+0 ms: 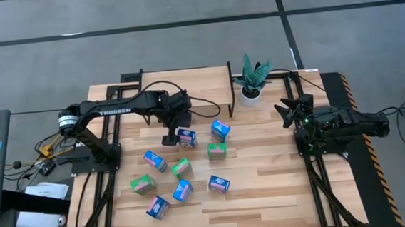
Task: Stack cereal on shelf
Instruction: Put the top blue cereal box on the shelf
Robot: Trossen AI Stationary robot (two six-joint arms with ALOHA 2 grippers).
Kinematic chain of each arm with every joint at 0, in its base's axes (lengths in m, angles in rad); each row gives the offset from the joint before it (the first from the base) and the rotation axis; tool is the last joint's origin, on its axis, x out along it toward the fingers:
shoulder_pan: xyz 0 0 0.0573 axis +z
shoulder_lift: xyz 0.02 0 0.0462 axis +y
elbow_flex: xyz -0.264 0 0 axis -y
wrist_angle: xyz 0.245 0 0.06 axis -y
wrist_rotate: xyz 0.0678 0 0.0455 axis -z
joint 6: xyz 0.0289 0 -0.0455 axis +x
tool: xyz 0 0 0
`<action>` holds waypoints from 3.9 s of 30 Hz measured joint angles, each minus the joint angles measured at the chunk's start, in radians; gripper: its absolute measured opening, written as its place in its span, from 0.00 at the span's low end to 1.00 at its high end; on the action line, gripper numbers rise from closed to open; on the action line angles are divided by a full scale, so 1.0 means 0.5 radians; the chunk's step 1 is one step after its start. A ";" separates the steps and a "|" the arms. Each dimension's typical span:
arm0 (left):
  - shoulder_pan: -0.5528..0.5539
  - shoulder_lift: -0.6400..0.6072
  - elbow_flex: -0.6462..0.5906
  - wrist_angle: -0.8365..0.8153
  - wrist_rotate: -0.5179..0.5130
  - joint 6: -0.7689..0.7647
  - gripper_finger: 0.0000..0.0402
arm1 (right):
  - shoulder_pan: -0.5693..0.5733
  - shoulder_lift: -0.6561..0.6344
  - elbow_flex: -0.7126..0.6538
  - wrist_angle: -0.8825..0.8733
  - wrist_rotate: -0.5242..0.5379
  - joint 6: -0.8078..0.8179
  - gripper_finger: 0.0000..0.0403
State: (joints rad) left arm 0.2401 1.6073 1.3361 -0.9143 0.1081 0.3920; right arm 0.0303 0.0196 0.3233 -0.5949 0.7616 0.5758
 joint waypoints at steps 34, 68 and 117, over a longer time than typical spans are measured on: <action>-0.010 -0.112 -0.450 0.550 0.087 -0.258 0.94 | 0.000 0.000 -0.001 0.008 -0.001 0.023 0.71; -0.054 -0.152 -0.453 0.464 -0.043 -0.247 0.52 | 0.000 -0.001 -0.002 -0.007 -0.003 0.055 0.71; 0.092 -0.132 0.770 0.241 -0.542 -0.206 0.34 | 0.000 -0.001 -0.002 -0.008 -0.003 0.053 0.71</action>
State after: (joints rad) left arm 0.2862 1.5415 1.7209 -0.7938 -0.1630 0.2891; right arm 0.0301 0.0193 0.3225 -0.5989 0.7601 0.6022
